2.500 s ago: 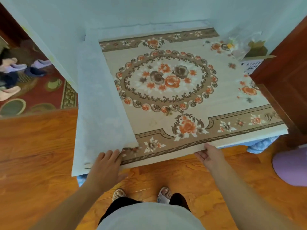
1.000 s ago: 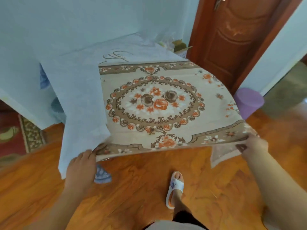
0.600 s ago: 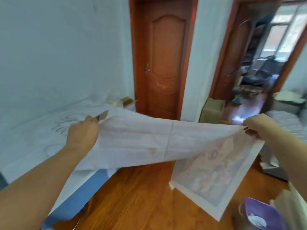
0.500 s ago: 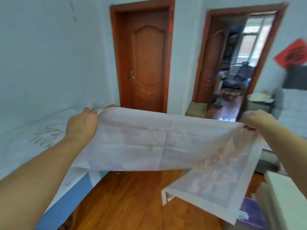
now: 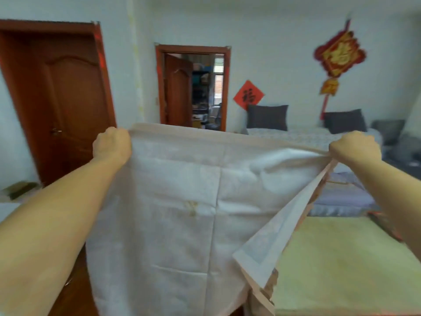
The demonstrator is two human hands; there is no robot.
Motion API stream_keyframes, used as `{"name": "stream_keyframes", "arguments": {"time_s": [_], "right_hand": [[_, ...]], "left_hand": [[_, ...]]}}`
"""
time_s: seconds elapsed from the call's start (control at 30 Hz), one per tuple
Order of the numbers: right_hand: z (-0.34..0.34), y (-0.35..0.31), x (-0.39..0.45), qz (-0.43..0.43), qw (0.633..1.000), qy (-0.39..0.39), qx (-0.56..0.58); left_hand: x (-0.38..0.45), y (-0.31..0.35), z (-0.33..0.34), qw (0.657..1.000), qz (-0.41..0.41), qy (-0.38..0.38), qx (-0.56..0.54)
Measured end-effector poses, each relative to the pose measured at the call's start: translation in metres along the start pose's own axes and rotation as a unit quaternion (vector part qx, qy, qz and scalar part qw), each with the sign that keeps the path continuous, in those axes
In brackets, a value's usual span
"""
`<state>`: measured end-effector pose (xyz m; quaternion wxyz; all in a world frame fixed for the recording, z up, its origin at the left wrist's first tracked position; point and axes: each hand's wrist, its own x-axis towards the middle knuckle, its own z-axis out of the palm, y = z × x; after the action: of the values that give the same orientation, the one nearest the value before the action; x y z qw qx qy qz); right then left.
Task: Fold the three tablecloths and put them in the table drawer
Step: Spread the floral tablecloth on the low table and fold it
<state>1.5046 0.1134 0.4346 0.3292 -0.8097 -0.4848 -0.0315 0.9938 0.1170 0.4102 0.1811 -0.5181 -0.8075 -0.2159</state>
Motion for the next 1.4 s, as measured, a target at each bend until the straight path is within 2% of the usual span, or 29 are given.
{"name": "stream_keyframes", "arguments": {"time_s": [0.07, 0.2, 0.3, 0.47, 0.57, 0.63, 0.77, 0.9, 0.97, 1.0, 1.07, 1.17, 1.2, 1.27, 1.4], "right_hand": [[-0.023, 0.036, 0.012, 0.022, 0.999, 0.018, 0.030], [-0.052, 0.088, 0.041, 0.069, 0.987, 0.103, 0.101], [-0.072, 0.114, 0.069, 0.063, 0.979, 0.148, 0.124], [-0.088, 0.150, 0.115, 0.074, 0.981, 0.168, 0.057], [-0.089, 0.176, 0.157, 0.077, 0.975, 0.206, 0.024], [-0.088, 0.191, 0.188, 0.069, 0.976, 0.205, 0.011], [-0.070, 0.235, 0.250, 0.097, 0.986, 0.137, -0.015], [-0.054, 0.289, 0.308, 0.103, 0.984, 0.146, -0.023], [-0.048, 0.316, 0.327, 0.110, 0.987, 0.109, -0.032], [-0.046, 0.330, 0.337, 0.109, 0.990, 0.089, -0.029], [-0.042, 0.359, 0.359, 0.107, 0.992, 0.066, -0.019], [-0.029, 0.403, 0.395, 0.108, 0.993, 0.037, 0.035], [-0.022, 0.416, 0.403, 0.106, 0.993, 0.014, 0.052], [-0.009, 0.441, 0.413, 0.103, 0.991, -0.029, 0.077], [0.010, 0.475, 0.436, 0.118, 0.978, -0.056, 0.161]], "left_hand": [[0.000, 0.053, -0.002, 1.000, 0.000, -0.022, -0.018], [0.009, 0.141, -0.002, 0.999, 0.025, -0.036, -0.020], [0.018, 0.200, 0.001, 0.998, 0.036, -0.036, -0.040], [0.030, 0.297, 0.027, 0.989, 0.009, -0.086, -0.117], [0.036, 0.360, 0.050, 0.984, 0.009, -0.098, -0.147], [0.044, 0.402, 0.071, 0.982, 0.013, -0.107, -0.154], [0.056, 0.482, 0.107, 0.972, -0.010, -0.155, -0.176], [0.061, 0.565, 0.123, 0.961, -0.003, -0.150, -0.232], [0.057, 0.603, 0.125, 0.933, -0.041, -0.201, -0.296], [0.054, 0.622, 0.125, 0.902, -0.066, -0.231, -0.360], [0.045, 0.654, 0.124, 0.806, -0.126, -0.252, -0.521], [0.015, 0.687, 0.134, 0.666, -0.285, -0.180, -0.666], [0.004, 0.694, 0.143, 0.646, -0.309, -0.144, -0.683], [-0.020, 0.710, 0.161, 0.653, -0.322, -0.081, -0.681], [-0.057, 0.734, 0.170, 0.652, -0.330, -0.030, -0.682]]}}
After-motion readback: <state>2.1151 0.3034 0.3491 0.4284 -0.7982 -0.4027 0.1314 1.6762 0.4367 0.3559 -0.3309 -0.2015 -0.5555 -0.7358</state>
